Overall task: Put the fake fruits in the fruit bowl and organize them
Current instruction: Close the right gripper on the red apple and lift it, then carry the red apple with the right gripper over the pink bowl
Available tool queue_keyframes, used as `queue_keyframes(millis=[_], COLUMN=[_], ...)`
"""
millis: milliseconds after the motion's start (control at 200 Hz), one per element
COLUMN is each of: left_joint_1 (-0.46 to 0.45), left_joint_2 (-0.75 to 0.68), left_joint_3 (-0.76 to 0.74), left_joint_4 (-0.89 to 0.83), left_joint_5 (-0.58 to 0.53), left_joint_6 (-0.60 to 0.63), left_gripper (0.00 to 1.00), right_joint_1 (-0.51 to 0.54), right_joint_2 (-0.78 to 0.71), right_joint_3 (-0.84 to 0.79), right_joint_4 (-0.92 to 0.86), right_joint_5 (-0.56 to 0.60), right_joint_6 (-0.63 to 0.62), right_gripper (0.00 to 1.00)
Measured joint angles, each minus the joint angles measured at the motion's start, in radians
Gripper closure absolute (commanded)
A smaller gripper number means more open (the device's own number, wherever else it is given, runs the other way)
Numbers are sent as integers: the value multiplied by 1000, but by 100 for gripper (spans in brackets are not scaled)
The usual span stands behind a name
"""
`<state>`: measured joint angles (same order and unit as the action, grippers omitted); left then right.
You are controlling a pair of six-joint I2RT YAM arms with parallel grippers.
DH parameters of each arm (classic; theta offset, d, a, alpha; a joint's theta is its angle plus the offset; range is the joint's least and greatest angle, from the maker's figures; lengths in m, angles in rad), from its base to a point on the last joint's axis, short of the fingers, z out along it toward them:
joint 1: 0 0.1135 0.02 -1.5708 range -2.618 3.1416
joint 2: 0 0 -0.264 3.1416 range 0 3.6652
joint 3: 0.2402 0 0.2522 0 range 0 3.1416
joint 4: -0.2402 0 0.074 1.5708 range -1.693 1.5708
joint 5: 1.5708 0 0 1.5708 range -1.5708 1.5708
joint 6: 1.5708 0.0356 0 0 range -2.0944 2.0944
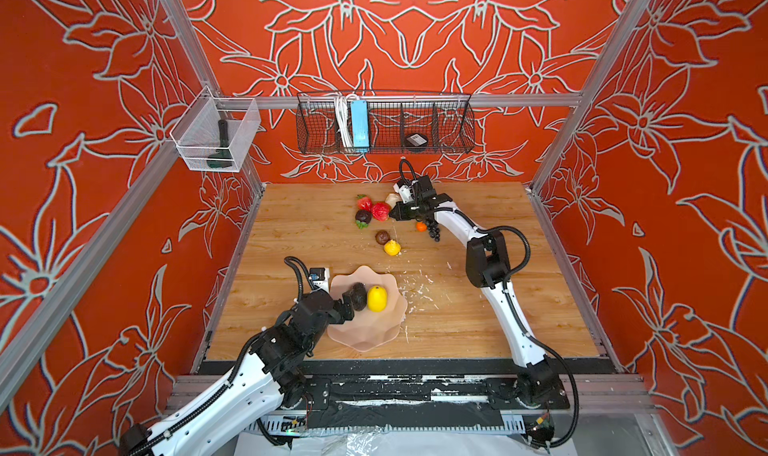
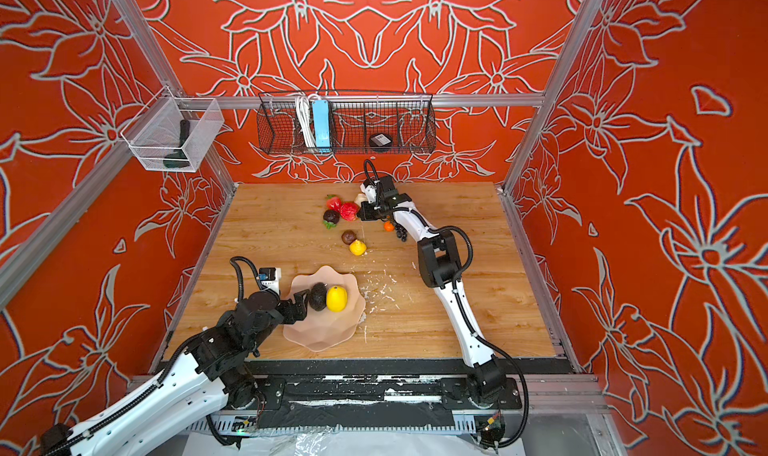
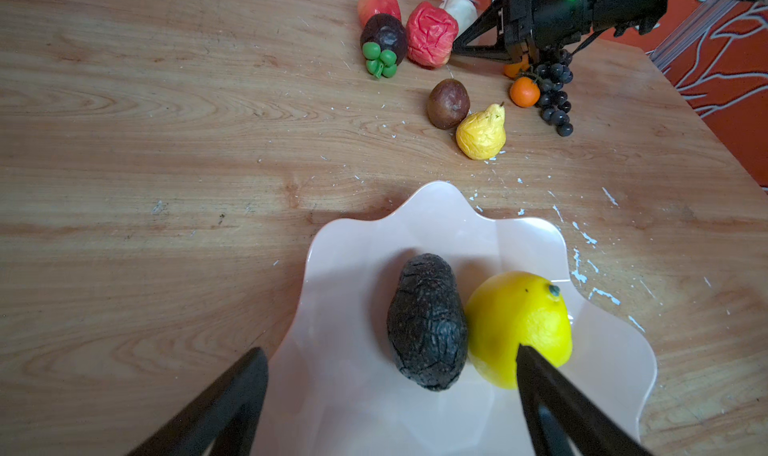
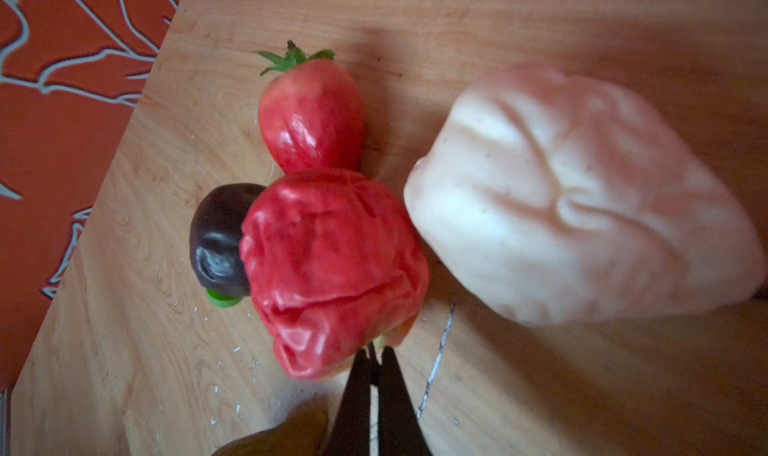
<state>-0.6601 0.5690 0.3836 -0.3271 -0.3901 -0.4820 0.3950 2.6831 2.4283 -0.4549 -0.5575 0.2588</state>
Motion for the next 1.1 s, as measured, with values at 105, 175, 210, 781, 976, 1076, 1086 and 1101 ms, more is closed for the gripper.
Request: queue_keyframes(millis=[105,175,210,781,976,1076,1086,1101], left_joint_1=[0,0,0,0,0,0,0,0], left_joint_2=[0,0,0,-10,-39,-79,-86,-95], left_joint_3=[0,0,0,0,0,0,0,0], left_joint_4=[0,0,0,-2,-15,-42,-45,-48], left_joint_5=[0,0,0,-1,-19,-45,-49,-55], left_joint_6=[0,0,0,8,8,5,3,2], left_gripper=[7,7,7,7,7,7,7,7], right_joint_1=[0,1,2,73,127,191,197,209], right_joint_2=[-23,-58,-83,-542,-718,-833,-843,-859], right_joint_3=[-58,-126,-169,-583,-699,-766,-772,-779], right_joint_4=[22,29,34,72,-56,-137,-143,-156], right_joint_5=[0,2,4,158,257,303,307,313], right_joint_6=[0,-2,-4,-97,-171,-206,-208,-212], right_gripper=[100,100,100,100,100,100,100,100])
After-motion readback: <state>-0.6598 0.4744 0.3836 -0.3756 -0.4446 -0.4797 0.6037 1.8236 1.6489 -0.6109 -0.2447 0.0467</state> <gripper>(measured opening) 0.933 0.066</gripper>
